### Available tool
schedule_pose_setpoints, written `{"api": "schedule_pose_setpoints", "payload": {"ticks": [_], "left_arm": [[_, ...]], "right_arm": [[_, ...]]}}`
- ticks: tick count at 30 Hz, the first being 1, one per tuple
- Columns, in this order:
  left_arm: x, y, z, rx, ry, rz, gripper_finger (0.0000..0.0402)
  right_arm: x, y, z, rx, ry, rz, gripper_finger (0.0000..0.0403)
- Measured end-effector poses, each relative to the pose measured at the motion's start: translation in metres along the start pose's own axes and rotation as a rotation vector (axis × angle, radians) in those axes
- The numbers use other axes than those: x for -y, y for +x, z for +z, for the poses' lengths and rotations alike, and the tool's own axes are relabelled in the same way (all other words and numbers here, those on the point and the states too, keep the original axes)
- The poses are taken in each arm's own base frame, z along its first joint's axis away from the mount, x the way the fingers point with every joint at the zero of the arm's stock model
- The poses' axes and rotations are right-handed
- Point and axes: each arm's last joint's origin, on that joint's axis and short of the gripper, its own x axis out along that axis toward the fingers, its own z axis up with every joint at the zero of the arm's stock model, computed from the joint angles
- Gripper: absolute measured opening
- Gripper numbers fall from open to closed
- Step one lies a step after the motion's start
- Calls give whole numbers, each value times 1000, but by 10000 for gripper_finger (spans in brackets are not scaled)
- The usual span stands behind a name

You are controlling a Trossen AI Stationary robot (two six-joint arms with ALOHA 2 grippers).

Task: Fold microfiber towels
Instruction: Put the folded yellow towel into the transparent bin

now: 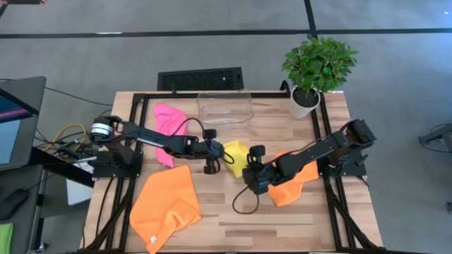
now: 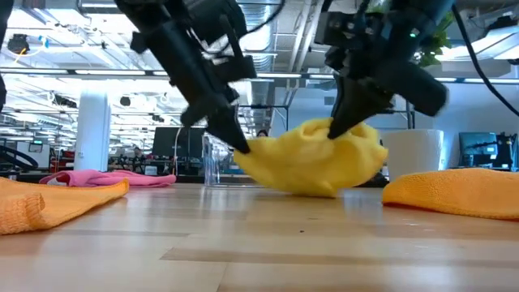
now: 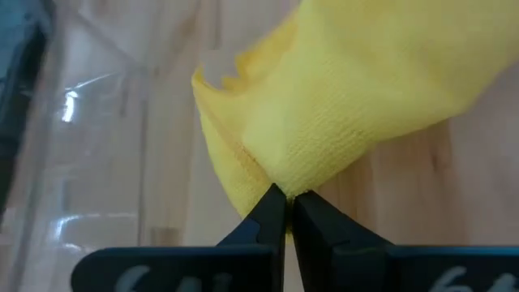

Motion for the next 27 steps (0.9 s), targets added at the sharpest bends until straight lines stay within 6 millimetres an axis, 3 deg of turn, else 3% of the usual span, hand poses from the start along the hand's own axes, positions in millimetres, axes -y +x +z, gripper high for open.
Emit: {"api": "schedule_pose_setpoints", "payload": {"ticks": [8,18,27], "left_arm": [[-14,-37,5,15,-119,60,0],[-24,-63,17,87,-171,208,0],[-38,-82,28,127,-255,414,0]], "right_arm": [[34,-9,-1,28,45,-86,11],[72,-34,5,151,-6,-246,11],[120,-21,3,137,23,-421,11]]}}
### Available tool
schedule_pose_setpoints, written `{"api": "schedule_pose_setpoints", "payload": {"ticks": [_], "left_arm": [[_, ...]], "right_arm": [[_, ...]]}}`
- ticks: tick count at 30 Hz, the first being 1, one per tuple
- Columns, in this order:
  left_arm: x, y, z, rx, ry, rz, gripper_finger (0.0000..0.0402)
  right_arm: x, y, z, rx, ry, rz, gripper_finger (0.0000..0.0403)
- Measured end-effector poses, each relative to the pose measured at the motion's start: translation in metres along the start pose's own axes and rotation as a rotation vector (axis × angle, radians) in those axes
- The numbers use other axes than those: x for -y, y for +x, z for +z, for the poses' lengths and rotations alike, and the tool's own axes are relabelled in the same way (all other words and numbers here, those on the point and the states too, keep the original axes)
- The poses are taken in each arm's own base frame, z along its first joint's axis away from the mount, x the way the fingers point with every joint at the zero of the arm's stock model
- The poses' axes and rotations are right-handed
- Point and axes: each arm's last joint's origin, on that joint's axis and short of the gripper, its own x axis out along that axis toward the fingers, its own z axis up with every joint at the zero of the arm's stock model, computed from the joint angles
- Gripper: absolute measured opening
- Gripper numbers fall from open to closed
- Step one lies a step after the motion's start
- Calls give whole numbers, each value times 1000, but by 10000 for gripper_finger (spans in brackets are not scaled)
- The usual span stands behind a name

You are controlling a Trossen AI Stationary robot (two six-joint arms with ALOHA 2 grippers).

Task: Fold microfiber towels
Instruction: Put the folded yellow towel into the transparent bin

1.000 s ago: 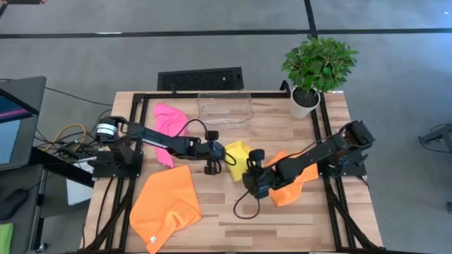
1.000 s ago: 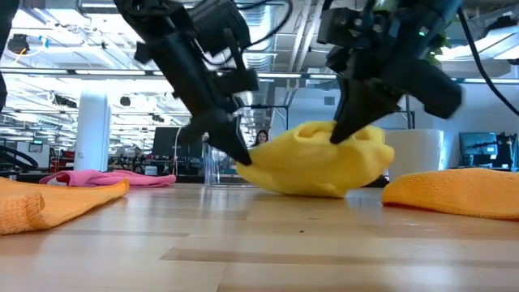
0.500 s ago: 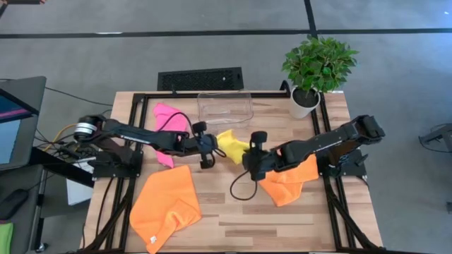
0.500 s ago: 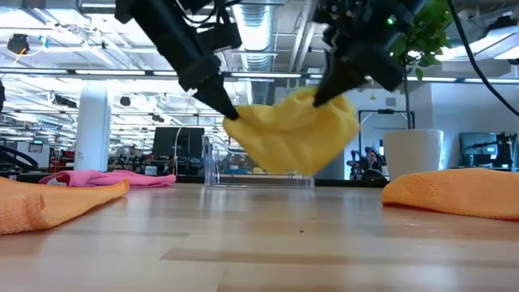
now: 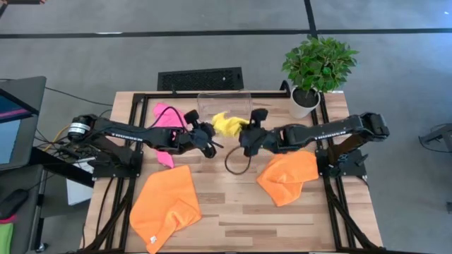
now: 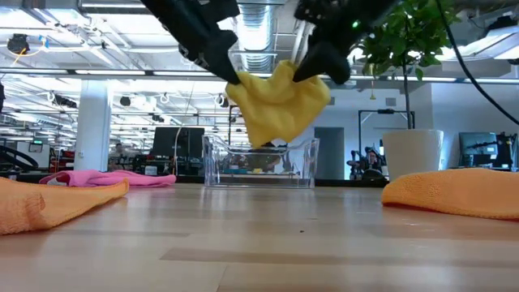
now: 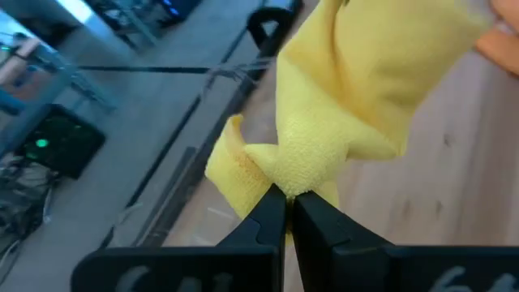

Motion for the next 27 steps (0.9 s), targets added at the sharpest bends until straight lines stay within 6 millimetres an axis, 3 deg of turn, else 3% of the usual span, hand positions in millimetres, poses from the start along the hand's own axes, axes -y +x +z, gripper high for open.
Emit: {"api": "schedule_pose_setpoints", "payload": {"ticks": [8,11,27], "left_arm": [[-14,5,0,-7,-28,189,0],[-23,11,-1,-22,-52,225,0],[-80,56,-16,-149,-147,339,0]], "right_arm": [[40,26,-9,7,4,-131,11],[51,37,-15,34,23,-100,11],[62,122,-54,-19,-34,-125,11]]}}
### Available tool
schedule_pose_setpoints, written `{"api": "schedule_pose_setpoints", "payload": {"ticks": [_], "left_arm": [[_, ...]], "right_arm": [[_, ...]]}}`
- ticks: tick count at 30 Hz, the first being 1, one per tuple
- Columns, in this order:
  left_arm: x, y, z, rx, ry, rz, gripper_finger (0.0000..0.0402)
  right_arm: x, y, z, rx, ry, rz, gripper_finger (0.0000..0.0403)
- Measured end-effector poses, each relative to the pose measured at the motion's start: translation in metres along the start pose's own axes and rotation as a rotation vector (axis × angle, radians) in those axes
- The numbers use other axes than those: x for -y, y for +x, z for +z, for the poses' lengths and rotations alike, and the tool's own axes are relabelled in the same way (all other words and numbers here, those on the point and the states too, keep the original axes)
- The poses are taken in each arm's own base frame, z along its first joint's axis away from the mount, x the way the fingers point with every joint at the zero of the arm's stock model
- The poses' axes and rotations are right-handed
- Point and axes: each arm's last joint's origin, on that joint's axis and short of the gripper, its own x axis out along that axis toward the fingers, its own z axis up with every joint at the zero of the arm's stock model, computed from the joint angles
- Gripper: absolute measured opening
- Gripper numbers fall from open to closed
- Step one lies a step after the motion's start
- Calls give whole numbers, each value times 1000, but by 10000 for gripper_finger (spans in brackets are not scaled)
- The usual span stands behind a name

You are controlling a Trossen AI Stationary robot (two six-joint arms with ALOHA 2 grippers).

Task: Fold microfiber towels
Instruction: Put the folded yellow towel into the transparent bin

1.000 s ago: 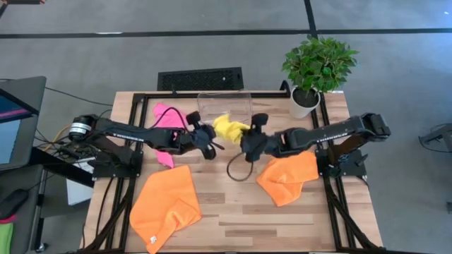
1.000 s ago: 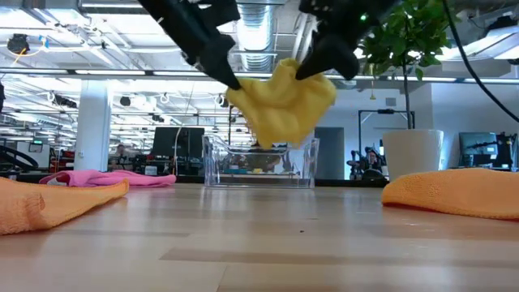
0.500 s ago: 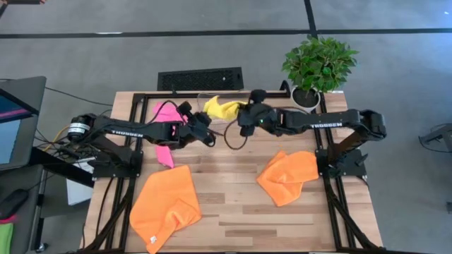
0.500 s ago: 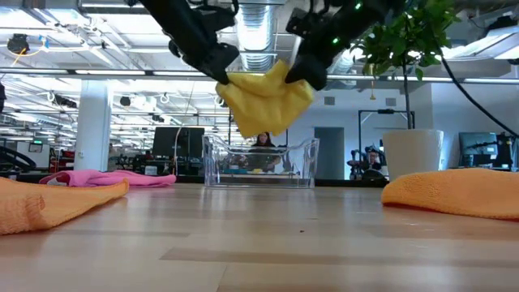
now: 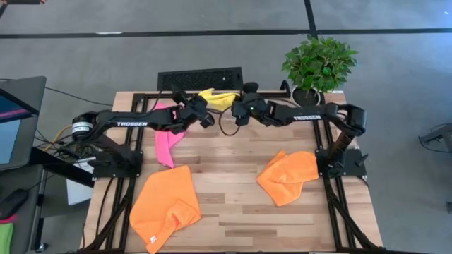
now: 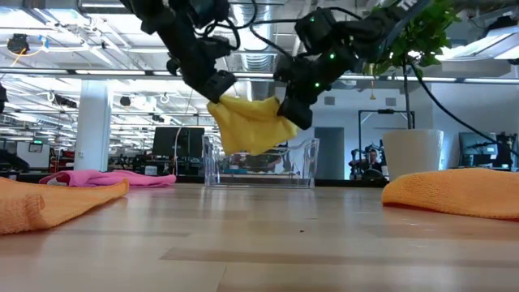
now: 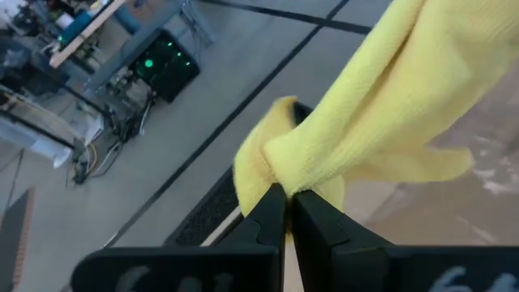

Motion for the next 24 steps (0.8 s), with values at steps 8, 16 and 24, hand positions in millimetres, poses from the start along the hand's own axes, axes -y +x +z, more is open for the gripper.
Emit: {"api": "schedule_pose_setpoints", "payload": {"ticks": [8,16,24], "left_arm": [[9,37,-11,-64,26,-25,0],[18,55,-22,-119,68,-8,0],[19,55,-23,-132,82,-22,0]], "right_arm": [[2,14,-12,-13,3,16,11],[-3,19,-19,-22,6,85,11],[-8,17,-19,-36,-20,118,11]]}}
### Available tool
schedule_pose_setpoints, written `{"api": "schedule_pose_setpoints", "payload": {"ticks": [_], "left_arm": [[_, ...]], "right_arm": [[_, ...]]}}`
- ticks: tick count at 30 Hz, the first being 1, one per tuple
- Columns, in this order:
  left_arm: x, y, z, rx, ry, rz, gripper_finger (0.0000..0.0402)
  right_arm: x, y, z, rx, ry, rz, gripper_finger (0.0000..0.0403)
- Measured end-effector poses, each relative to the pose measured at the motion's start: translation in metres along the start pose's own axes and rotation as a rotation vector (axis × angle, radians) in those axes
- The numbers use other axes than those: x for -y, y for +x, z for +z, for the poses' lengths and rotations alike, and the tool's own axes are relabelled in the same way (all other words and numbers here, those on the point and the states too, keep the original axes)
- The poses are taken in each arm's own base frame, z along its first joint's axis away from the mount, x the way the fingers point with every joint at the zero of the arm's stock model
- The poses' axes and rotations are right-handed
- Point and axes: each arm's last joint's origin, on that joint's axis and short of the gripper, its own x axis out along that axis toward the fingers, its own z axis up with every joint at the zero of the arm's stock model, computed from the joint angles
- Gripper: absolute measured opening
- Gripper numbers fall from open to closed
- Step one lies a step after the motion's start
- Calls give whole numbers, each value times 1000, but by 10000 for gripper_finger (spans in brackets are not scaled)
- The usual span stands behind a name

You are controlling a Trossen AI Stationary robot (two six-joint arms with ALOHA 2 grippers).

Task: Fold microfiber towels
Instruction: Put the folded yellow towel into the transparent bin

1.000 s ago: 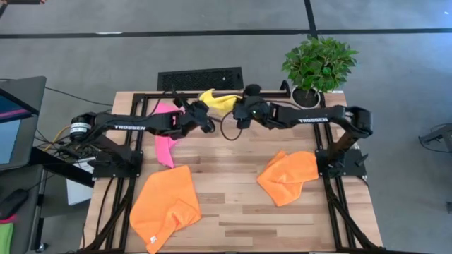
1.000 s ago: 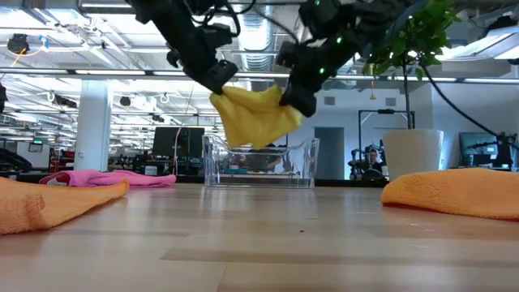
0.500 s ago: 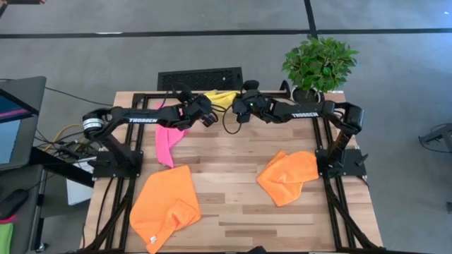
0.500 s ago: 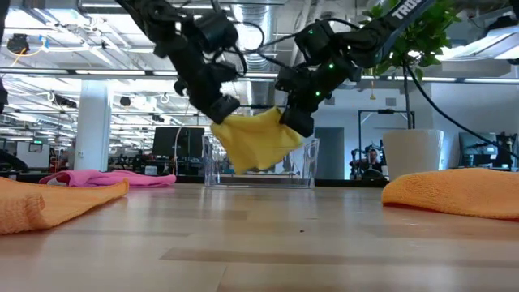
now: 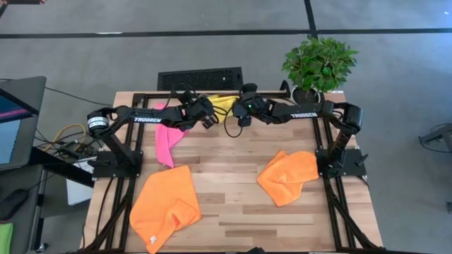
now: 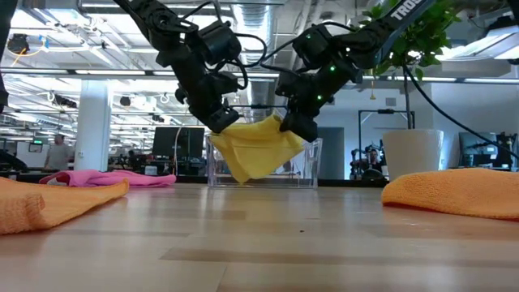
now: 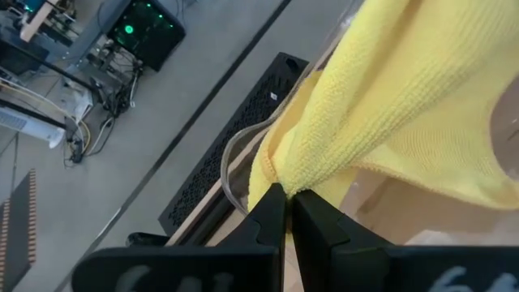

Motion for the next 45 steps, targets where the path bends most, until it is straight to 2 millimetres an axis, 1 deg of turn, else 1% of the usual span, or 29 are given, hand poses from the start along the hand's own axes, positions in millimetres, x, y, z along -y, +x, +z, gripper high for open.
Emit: {"api": "schedule_pose_setpoints", "payload": {"ticks": [5,9,15,23,27,33,37,42,45], "left_arm": [[0,0,0,-1,6,-2,0],[1,0,0,-2,5,-36,0],[2,0,0,-3,-13,-66,8],[2,0,0,-3,-15,-69,3],[2,0,0,-8,-12,-76,2],[2,0,0,-8,-12,-77,1],[2,0,0,-8,-12,-79,1],[2,0,0,-8,-12,-91,1],[2,0,0,-8,-13,-91,0]], "right_arm": [[-1,0,-1,-5,-3,7,11],[0,0,-1,-6,-3,6,14],[-1,-1,0,-6,-5,8,41],[-3,-2,2,-2,-8,8,70],[-5,-3,5,5,-13,12,94],[-10,-6,10,21,-30,18,145],[-14,-9,15,30,-58,31,166],[-23,-12,16,17,-164,76,172],[-24,-13,16,17,-182,79,157]]}}
